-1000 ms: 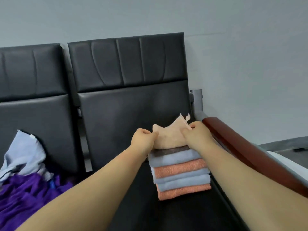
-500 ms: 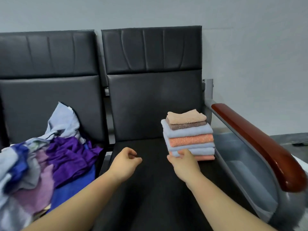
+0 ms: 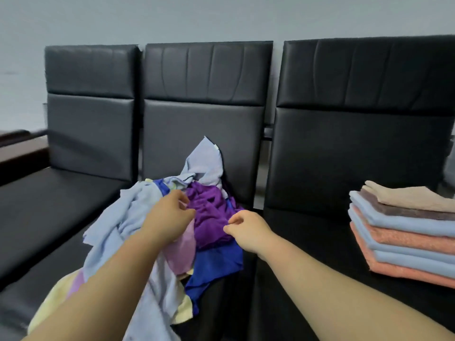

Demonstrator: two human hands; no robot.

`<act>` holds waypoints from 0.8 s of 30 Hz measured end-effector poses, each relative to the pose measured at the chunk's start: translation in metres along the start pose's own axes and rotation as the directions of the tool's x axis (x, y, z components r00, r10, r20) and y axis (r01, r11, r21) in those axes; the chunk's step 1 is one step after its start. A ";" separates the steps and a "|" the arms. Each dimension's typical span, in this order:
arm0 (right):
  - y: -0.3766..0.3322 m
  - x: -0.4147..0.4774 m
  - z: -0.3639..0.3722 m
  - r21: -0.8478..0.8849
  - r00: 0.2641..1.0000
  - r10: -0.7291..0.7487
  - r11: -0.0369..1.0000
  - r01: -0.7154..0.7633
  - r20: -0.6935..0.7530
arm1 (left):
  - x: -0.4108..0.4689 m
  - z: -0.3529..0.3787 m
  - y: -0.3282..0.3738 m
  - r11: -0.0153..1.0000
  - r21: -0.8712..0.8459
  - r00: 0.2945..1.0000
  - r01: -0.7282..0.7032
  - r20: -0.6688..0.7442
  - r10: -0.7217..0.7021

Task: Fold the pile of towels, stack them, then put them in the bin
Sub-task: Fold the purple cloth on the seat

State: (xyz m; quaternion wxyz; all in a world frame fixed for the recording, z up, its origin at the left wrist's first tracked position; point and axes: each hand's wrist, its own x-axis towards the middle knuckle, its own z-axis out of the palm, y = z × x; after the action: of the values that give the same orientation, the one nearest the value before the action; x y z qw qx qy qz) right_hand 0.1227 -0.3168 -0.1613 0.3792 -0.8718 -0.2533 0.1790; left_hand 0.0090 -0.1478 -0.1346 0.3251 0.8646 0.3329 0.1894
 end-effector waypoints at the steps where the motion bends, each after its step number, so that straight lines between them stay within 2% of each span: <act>1: -0.010 0.015 0.014 -0.022 1.000 -0.006 1.000 0.006 0.013 | 0.007 -0.010 -0.011 1.000 -0.025 1.000 0.007 -0.029 -0.008; 3: -0.019 0.040 0.034 -0.109 0.999 0.029 0.994 -0.027 0.020 | 0.019 -0.018 -0.023 0.997 -0.072 0.999 0.011 -0.052 -0.015; 7: -0.009 0.083 0.065 -0.326 0.987 0.160 0.933 -0.150 0.004 | 0.032 -0.012 -0.034 0.994 -0.109 1.000 -0.021 -0.004 0.020; 10: -0.011 0.095 0.059 -0.455 0.990 0.111 0.888 -0.060 0.087 | 0.042 -0.005 -0.036 0.992 -0.127 0.999 -0.027 0.029 0.031; 12: -0.021 0.088 0.033 -0.335 0.995 0.041 0.942 -0.008 0.092 | 0.045 -0.002 -0.034 0.990 -0.137 0.998 -0.040 0.048 0.047; 15: -0.036 0.064 -0.019 0.025 0.997 -0.083 0.996 0.082 0.011 | 0.043 0.004 -0.025 0.973 -0.216 0.990 -0.084 0.097 0.107; 17: -0.047 0.043 -0.055 0.254 0.990 -0.140 0.959 0.127 0.034 | 0.038 0.010 -0.016 0.936 -0.311 0.965 -0.167 0.142 0.219; 19: -0.055 0.023 -0.085 0.466 0.987 -0.160 0.875 0.130 0.026 | 0.032 0.018 -0.005 0.916 -0.327 0.940 -0.233 0.167 0.299; 21: -0.060 0.003 -0.107 0.578 0.987 -0.159 0.806 0.129 0.002 | 0.021 0.025 0.010 0.912 -0.324 0.923 -0.252 0.204 0.328; 23: -0.059 -0.018 -0.122 0.642 0.989 -0.149 0.757 0.124 -0.015 | 0.006 0.035 0.033 0.840 -0.510 0.894 -0.185 0.268 0.359; 24: -0.055 -0.026 -0.128 0.657 0.991 -0.136 0.745 0.113 -0.016 | -0.001 0.042 0.042 0.782 -0.615 0.869 -0.104 0.326 0.372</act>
State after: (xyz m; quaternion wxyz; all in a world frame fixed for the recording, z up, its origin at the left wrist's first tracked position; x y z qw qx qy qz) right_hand 0.1496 -0.3724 -0.0338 0.6677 -0.6614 -0.2383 0.2449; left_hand 0.0500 -0.1904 -0.1357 0.6102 0.7795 0.0641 0.1263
